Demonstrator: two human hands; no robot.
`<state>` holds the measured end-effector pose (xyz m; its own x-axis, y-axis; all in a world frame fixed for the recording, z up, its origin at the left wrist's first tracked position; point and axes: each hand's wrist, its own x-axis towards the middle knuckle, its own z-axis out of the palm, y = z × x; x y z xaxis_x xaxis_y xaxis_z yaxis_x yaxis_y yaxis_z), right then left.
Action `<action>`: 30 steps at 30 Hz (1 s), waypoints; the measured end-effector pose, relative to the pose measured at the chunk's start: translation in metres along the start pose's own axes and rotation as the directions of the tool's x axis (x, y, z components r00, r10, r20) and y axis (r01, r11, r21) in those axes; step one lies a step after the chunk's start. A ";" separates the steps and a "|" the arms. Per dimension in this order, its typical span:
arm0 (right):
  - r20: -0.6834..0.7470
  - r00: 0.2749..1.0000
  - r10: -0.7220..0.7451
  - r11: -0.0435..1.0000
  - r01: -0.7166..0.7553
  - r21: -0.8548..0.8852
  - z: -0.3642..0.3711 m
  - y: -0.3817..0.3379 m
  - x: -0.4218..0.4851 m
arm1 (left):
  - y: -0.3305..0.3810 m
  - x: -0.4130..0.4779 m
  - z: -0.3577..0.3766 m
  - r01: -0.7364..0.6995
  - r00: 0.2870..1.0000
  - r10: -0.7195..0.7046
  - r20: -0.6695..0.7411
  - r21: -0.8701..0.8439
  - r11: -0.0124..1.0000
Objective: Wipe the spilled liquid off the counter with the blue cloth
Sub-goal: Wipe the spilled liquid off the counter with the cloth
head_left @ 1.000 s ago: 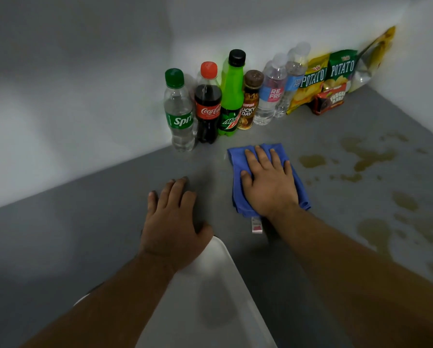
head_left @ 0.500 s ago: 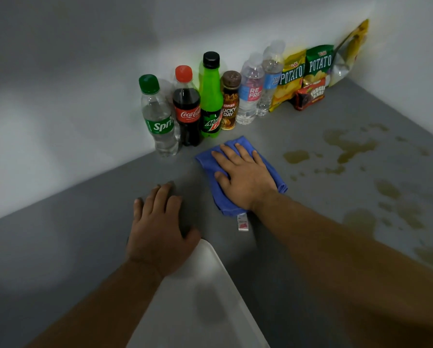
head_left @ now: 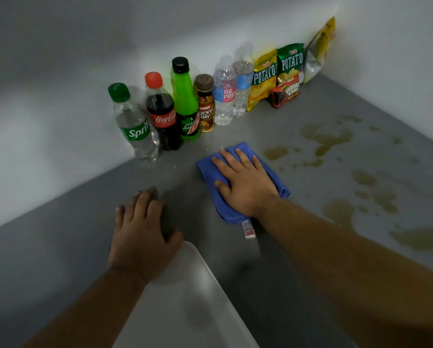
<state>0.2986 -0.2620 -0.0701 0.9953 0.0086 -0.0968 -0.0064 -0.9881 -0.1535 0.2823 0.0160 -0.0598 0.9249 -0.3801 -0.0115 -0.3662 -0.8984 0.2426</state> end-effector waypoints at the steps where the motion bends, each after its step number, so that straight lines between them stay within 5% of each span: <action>1: -0.001 1.000 0.010 1.000 -0.010 0.007 0.000 -0.002 0.000 | 0.000 0.000 0.000 -0.004 1.000 0.004 0.000 0.009 1.000; 8: -0.034 0.995 -0.093 0.995 0.094 0.032 0.013 0.024 -0.088 | 0.003 -0.002 -0.002 -0.009 1.000 0.009 -0.011 0.002 1.000; 17: 0.002 0.998 0.056 0.998 -0.056 0.005 0.001 0.035 -0.066 | 0.031 -0.004 -0.016 -0.004 0.997 -0.001 0.074 0.057 0.998; 22: -0.015 0.993 -0.116 0.992 0.117 0.037 0.009 0.039 -0.122 | 0.090 -0.014 -0.010 -0.099 0.994 0.095 -0.054 -0.058 0.993; 30: 0.005 1.000 -0.018 1.000 0.018 0.019 0.001 0.054 -0.107 | 0.108 -0.046 0.018 -0.141 0.989 0.135 -0.064 -0.112 0.984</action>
<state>0.1918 -0.3161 -0.0689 0.9947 0.0272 -0.0988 0.0096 -0.9847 -0.1738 0.1982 -0.0674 -0.0511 0.8717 -0.4829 0.0834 -0.4795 -0.8054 0.3484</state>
